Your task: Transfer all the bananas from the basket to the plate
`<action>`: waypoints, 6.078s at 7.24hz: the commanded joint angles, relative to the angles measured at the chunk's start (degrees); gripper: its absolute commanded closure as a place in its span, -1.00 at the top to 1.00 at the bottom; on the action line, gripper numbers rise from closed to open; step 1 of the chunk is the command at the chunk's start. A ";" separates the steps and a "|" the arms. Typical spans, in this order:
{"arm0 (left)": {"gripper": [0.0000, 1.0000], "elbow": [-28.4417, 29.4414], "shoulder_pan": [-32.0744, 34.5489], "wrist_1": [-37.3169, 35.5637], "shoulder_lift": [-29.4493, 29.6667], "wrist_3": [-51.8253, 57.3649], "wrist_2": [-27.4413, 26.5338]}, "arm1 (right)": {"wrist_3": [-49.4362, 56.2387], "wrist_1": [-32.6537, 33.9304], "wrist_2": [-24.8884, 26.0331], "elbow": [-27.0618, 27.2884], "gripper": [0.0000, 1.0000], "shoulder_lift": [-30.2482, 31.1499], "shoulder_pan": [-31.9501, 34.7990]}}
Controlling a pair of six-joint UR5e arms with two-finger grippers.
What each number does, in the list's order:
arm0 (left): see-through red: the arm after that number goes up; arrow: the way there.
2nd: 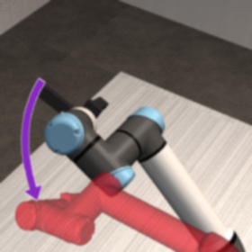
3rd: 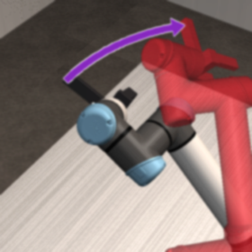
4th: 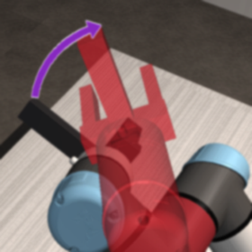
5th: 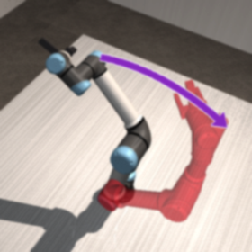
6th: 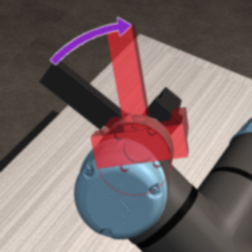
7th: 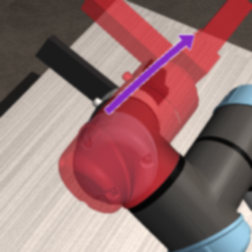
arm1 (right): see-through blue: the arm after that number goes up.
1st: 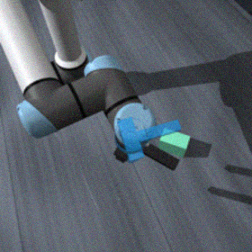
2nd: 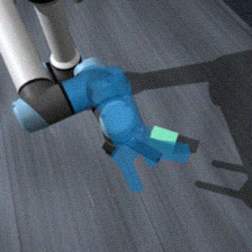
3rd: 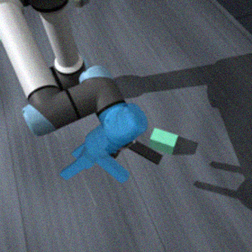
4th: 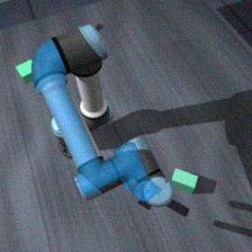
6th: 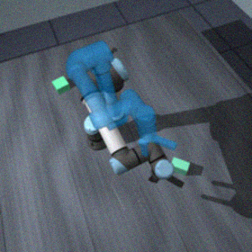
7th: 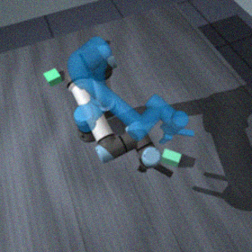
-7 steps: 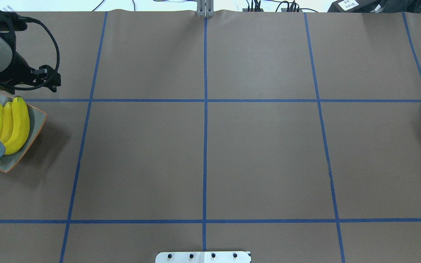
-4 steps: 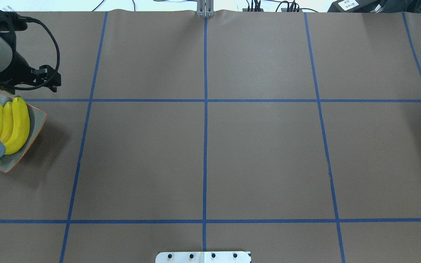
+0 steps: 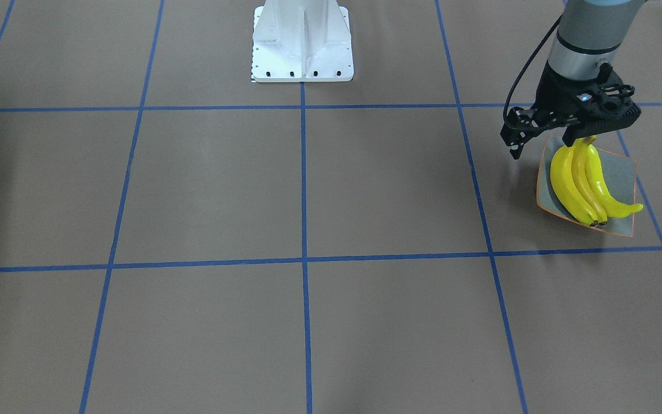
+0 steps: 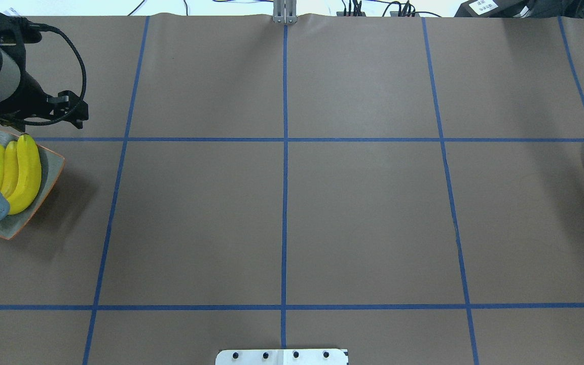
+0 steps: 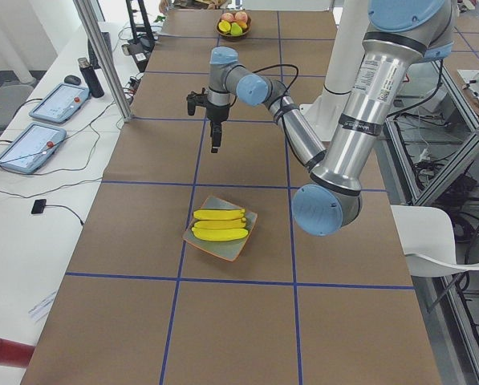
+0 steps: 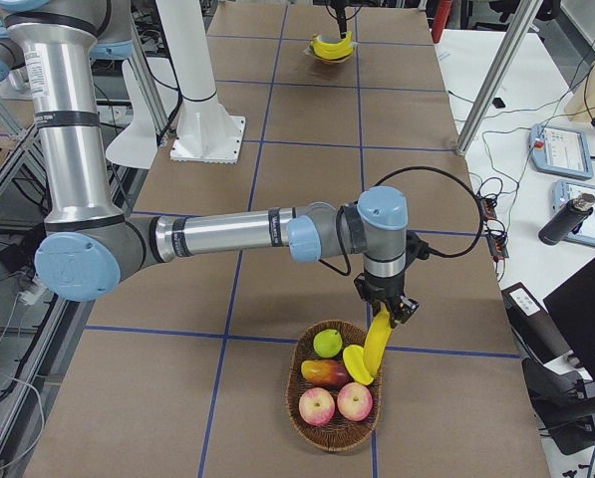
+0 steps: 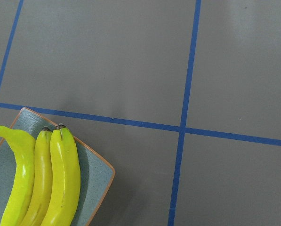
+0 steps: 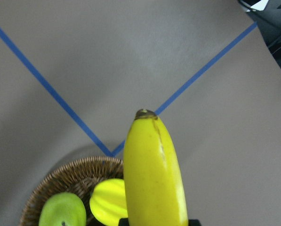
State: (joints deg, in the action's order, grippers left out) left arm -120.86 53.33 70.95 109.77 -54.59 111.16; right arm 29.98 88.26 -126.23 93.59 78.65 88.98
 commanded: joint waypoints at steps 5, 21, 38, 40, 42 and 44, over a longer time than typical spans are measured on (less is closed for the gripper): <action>1.00 0.71 -0.50 14.79 0.62 -2.69 0.29 | -55.02 -0.01 -5.96 14.23 -1.00 -9.63 -14.68; 1.00 12.92 -19.14 68.87 13.46 -13.43 0.29 | -99.50 -17.86 -3.85 15.04 -1.00 -28.20 -42.13; -1.00 12.49 -18.96 69.06 13.37 -13.52 0.20 | -101.00 -17.86 1.51 19.79 0.99 -27.85 -43.02; -1.00 12.40 -18.96 69.14 13.19 -13.52 0.20 | -104.07 -17.77 1.60 19.79 0.99 -27.94 -40.21; -1.00 12.32 -18.96 69.14 13.11 -13.87 0.20 | -103.81 -17.16 1.78 18.13 0.99 -27.85 -36.10; -1.00 11.97 -19.05 68.45 12.06 -14.23 0.28 | -99.62 -17.42 1.60 12.00 0.99 -27.76 -31.96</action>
State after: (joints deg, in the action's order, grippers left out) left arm -108.66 34.35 139.85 122.58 -68.67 111.37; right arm -72.36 70.92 -124.50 109.21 50.84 54.26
